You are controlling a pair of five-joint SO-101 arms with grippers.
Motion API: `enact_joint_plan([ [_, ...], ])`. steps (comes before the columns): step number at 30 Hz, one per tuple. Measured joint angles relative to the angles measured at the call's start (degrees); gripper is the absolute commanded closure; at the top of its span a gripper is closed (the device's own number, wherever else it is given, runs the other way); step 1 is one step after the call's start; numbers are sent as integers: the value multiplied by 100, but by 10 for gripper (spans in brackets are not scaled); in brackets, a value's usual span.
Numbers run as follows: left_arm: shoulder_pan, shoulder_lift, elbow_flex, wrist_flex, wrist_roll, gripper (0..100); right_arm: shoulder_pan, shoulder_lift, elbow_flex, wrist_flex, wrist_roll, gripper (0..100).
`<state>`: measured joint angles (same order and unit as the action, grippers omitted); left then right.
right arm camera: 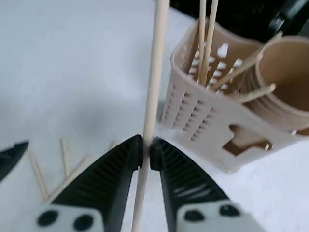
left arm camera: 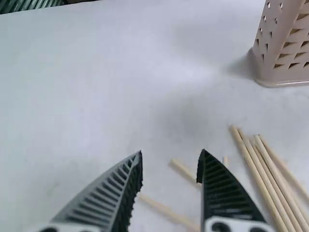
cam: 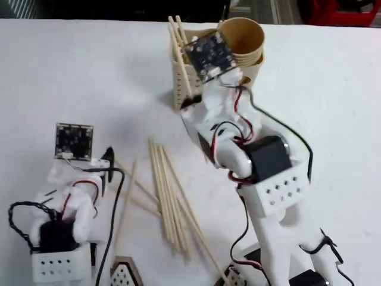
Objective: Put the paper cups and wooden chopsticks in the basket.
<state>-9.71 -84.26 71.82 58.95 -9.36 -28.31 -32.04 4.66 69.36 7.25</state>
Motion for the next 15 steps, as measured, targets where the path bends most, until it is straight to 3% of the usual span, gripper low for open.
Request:
enact_joint_plan([
  [8, 0, -967, 1064, -229, 0, 806, 0, 0, -141, -2092, 0, 981],
  [15, 0, -1820, 1697, -229, -167, 808, 62, 0, 695, -4510, 0, 981],
])
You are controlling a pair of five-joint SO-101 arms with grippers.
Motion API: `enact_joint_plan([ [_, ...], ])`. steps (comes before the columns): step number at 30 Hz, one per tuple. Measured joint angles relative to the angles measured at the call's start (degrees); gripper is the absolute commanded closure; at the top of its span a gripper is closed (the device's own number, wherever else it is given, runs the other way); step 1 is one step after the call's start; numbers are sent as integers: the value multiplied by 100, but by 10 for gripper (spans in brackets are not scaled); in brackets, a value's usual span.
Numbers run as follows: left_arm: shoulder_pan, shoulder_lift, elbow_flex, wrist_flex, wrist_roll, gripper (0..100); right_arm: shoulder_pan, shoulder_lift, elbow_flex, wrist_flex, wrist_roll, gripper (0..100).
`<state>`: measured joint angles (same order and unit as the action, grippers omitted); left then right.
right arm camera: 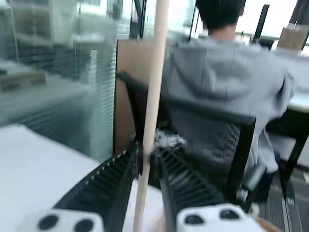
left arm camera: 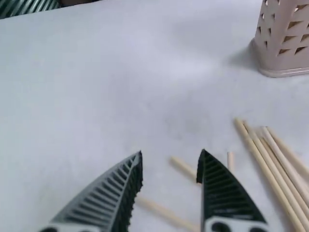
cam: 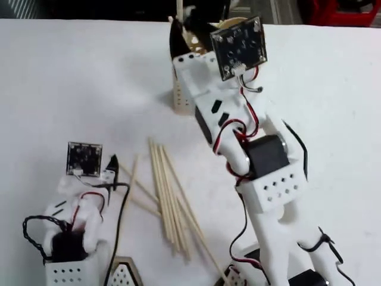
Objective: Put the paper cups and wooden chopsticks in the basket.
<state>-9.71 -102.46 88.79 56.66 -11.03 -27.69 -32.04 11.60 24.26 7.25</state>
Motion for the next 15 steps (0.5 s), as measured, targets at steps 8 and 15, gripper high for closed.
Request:
enact_joint_plan([
  [8, -158, -114, 44, 0, -70, 808, 334, 800, 1029, -2444, 343, 981],
  [15, -158, -114, 44, 0, -88, 808, 738, 1987, 1046, -3042, 360, 981],
])
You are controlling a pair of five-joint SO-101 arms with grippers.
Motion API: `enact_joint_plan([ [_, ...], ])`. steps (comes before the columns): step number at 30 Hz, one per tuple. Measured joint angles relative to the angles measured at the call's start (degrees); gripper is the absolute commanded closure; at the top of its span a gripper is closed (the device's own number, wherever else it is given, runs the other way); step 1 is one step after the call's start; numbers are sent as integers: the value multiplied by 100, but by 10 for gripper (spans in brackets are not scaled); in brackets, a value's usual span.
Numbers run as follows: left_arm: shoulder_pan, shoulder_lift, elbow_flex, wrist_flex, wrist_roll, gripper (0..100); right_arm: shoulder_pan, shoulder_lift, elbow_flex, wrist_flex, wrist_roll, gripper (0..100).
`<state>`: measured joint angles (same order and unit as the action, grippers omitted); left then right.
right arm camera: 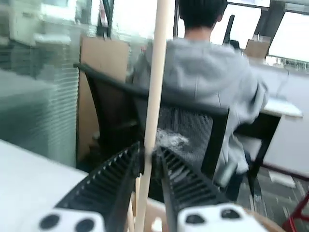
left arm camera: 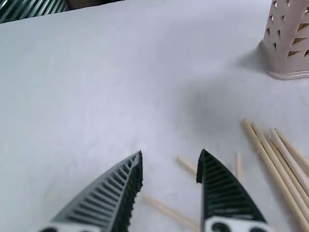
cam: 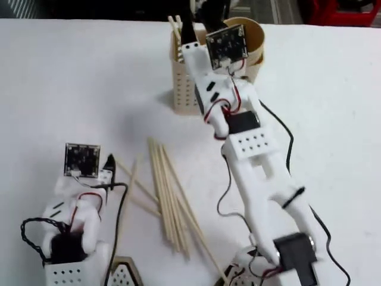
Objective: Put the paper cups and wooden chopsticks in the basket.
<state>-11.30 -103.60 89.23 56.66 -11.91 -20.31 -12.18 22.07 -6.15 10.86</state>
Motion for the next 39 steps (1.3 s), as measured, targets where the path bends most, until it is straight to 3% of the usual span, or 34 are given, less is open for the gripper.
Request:
enact_joint_plan([
  [8, 0, 0, 0, 0, 0, 808, -9, 308, 53, 193, 0, 972],
  [14, 0, 0, 0, 0, 0, 808, -18, 308, 53, 659, 18, 822],
  [18, 0, 0, 0, 0, 0, 808, -9, 273, 53, 1081, 18, 820],
  [30, 0, 0, 18, 0, 0, 808, -519, -1890, 53, 4325, 18, 850],
  [39, -352, 0, 18, 0, 0, 808, -1081, -2189, 53, 6664, 18, 850],
])
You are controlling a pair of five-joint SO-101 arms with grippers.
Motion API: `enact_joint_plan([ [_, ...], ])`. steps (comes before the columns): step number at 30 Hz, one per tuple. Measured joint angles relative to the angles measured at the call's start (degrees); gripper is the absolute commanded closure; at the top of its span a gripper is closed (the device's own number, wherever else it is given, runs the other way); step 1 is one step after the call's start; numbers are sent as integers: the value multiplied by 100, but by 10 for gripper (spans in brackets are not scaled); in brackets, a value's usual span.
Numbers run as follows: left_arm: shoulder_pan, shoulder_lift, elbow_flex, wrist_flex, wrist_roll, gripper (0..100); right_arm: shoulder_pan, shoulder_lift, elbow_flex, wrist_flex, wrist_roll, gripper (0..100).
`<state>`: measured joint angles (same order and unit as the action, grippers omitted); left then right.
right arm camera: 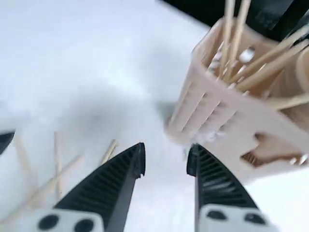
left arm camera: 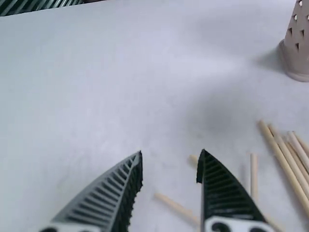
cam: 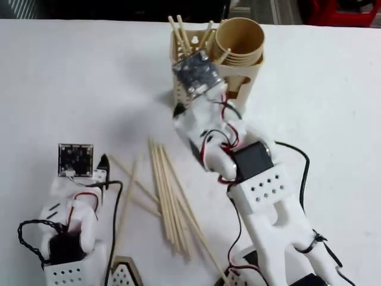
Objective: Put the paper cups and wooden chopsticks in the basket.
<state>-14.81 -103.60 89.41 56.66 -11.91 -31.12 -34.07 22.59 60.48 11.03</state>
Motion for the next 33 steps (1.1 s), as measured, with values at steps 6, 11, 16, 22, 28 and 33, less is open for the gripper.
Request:
enact_joint_plan([
  [6, -26, 0, 0, 0, 0, 808, -580, 844, 0, 1134, 9, 848],
  [11, -44, 0, 0, 0, 0, 808, -686, 1679, 0, 1266, 9, 844],
  [16, -44, 0, 0, 0, 0, 808, -738, 2418, 0, 1029, -308, 771],
  [22, -158, 0, 0, 0, 0, 808, -905, 3332, -9, 475, -976, 758],
  [28, -246, 0, 0, 0, 0, 808, -1046, 3912, -9, -114, -1011, 758],
  [33, -246, 0, 0, 0, 0, 808, -1055, 4246, -9, -396, -1011, 758],
])
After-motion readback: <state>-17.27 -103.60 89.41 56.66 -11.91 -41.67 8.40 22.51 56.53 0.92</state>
